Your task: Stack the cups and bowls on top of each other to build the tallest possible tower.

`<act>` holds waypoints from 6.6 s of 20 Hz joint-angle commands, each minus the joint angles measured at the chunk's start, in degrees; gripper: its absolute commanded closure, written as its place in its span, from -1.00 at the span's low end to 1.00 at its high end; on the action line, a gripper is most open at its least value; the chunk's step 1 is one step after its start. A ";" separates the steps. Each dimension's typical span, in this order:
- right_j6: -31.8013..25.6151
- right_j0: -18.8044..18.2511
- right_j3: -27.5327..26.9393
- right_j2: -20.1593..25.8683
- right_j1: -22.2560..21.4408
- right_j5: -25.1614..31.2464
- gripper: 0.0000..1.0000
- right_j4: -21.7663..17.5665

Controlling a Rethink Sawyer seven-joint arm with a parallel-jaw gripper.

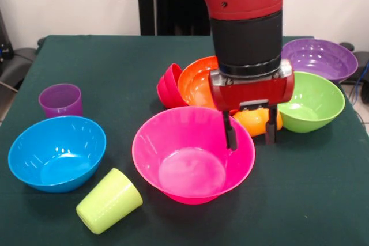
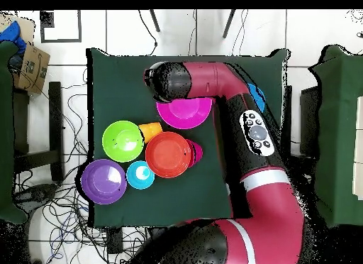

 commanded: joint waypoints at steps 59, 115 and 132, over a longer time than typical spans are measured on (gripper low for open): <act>-1.01 -0.45 8.81 -2.02 0.01 -14.61 1.00 -12.31; 6.31 4.76 17.30 -10.20 0.17 -22.13 -1.00 -6.80; 7.45 5.88 21.06 -11.08 -0.35 -22.21 -1.00 -2.97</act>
